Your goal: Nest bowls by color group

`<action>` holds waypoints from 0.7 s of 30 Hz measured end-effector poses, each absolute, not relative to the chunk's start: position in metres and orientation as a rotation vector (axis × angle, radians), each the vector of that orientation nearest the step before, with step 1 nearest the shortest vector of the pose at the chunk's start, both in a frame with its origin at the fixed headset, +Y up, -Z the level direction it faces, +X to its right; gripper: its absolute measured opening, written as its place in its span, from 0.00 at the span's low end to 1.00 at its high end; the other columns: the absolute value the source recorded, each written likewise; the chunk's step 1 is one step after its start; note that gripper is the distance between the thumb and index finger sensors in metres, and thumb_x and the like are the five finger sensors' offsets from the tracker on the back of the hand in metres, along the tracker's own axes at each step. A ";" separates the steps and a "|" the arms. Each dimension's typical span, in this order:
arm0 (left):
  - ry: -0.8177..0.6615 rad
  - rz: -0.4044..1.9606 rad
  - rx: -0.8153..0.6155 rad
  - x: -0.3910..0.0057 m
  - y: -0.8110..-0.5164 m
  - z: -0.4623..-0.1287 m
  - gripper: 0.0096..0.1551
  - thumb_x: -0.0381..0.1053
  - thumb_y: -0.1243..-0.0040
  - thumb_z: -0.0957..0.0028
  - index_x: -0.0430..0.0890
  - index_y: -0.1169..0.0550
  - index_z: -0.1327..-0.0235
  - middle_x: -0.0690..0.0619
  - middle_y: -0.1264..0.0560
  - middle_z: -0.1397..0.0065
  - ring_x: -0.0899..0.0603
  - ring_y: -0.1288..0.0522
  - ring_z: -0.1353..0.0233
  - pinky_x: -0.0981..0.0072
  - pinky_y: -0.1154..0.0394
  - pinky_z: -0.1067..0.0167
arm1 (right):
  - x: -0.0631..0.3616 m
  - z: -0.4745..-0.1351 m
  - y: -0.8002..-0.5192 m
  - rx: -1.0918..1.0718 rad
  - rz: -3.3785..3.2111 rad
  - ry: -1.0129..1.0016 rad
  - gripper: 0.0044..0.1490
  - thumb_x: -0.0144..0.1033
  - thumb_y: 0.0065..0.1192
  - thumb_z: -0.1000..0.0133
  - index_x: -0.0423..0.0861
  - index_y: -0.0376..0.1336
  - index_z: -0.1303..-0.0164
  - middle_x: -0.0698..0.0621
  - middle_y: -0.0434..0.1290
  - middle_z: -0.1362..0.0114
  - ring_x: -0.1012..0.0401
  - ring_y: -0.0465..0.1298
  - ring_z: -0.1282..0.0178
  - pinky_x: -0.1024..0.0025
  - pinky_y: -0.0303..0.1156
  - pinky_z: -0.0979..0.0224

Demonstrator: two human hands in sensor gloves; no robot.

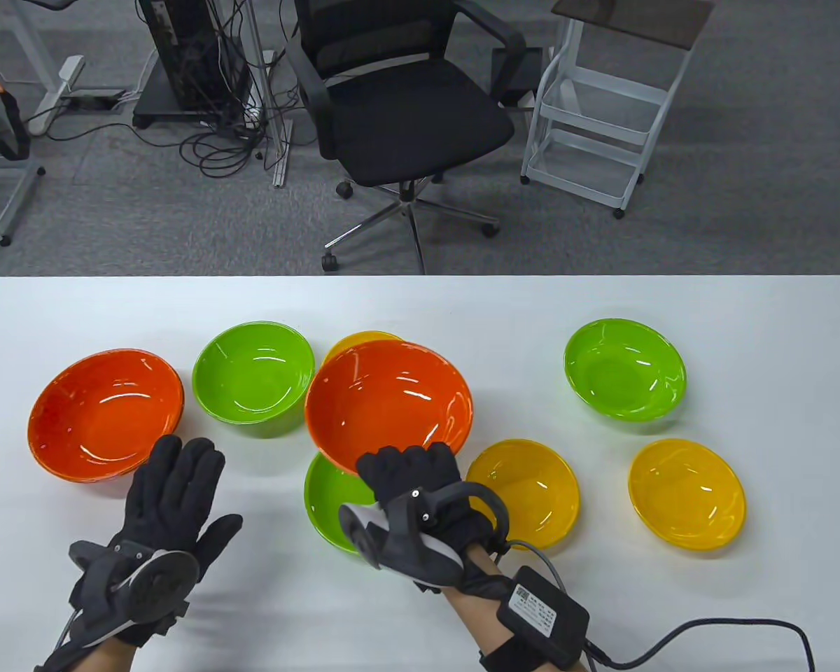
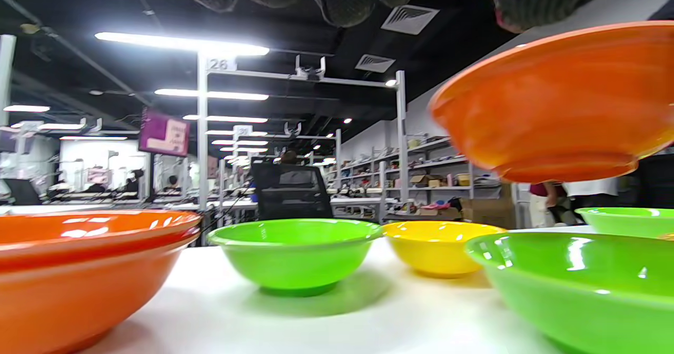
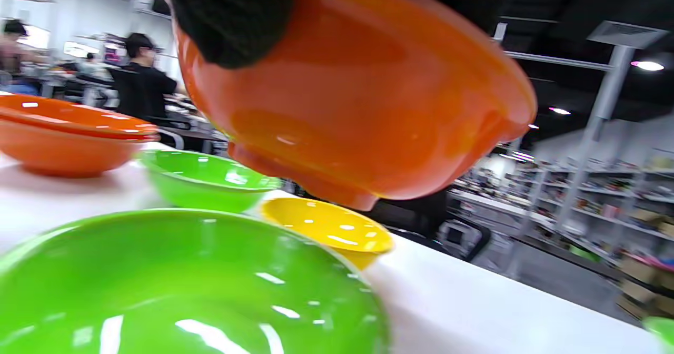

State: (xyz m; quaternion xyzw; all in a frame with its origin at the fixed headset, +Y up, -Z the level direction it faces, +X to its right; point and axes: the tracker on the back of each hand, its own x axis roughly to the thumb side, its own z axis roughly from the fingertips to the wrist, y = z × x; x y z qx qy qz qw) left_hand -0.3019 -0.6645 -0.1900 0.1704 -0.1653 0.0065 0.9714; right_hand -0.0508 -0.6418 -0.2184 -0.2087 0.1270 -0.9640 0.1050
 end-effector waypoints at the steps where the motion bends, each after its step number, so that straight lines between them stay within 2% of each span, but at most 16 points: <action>1: -0.357 0.006 0.338 -0.298 -0.665 -0.188 0.50 0.67 0.48 0.48 0.49 0.48 0.16 0.45 0.46 0.10 0.30 0.49 0.12 0.36 0.44 0.18 | -0.060 -0.211 -0.645 -0.672 -2.831 0.366 0.28 0.40 0.60 0.45 0.60 0.63 0.32 0.62 0.74 0.27 0.61 0.81 0.31 0.52 0.71 0.22; 6: -0.430 -0.076 0.320 -0.283 -0.670 -0.184 0.49 0.66 0.44 0.50 0.53 0.46 0.17 0.49 0.43 0.10 0.35 0.46 0.11 0.40 0.43 0.16 | -0.093 -0.185 -0.653 -0.870 -2.823 0.372 0.28 0.41 0.60 0.46 0.62 0.63 0.33 0.63 0.74 0.28 0.63 0.81 0.31 0.54 0.71 0.21; 9: -0.442 -0.065 0.314 -0.282 -0.670 -0.184 0.42 0.65 0.41 0.52 0.55 0.37 0.22 0.52 0.30 0.19 0.37 0.39 0.11 0.41 0.42 0.16 | -0.103 -0.178 -0.654 -0.890 -2.793 0.407 0.28 0.41 0.60 0.46 0.62 0.63 0.33 0.64 0.74 0.28 0.64 0.80 0.30 0.54 0.70 0.20; 12: -0.443 -0.051 0.326 -0.283 -0.670 -0.184 0.29 0.62 0.41 0.51 0.60 0.27 0.35 0.57 0.23 0.30 0.43 0.30 0.15 0.44 0.40 0.15 | -0.101 -0.178 -0.653 -0.883 -2.754 0.471 0.28 0.41 0.60 0.46 0.64 0.63 0.34 0.65 0.74 0.28 0.65 0.79 0.29 0.54 0.67 0.17; 15: -0.462 -0.082 0.325 -0.278 -0.670 -0.182 0.22 0.60 0.40 0.52 0.64 0.24 0.44 0.62 0.20 0.33 0.47 0.24 0.21 0.45 0.37 0.15 | -0.098 -0.178 -0.654 -0.895 -2.742 0.479 0.28 0.41 0.60 0.47 0.64 0.63 0.35 0.66 0.74 0.28 0.65 0.79 0.28 0.54 0.66 0.17; 21: -0.495 -0.148 0.342 -0.267 -0.668 -0.177 0.20 0.60 0.41 0.54 0.66 0.22 0.47 0.64 0.19 0.37 0.51 0.18 0.27 0.52 0.31 0.17 | -0.088 -0.174 -0.656 -0.905 -2.694 0.571 0.28 0.42 0.59 0.47 0.64 0.62 0.34 0.65 0.73 0.27 0.65 0.78 0.27 0.55 0.66 0.17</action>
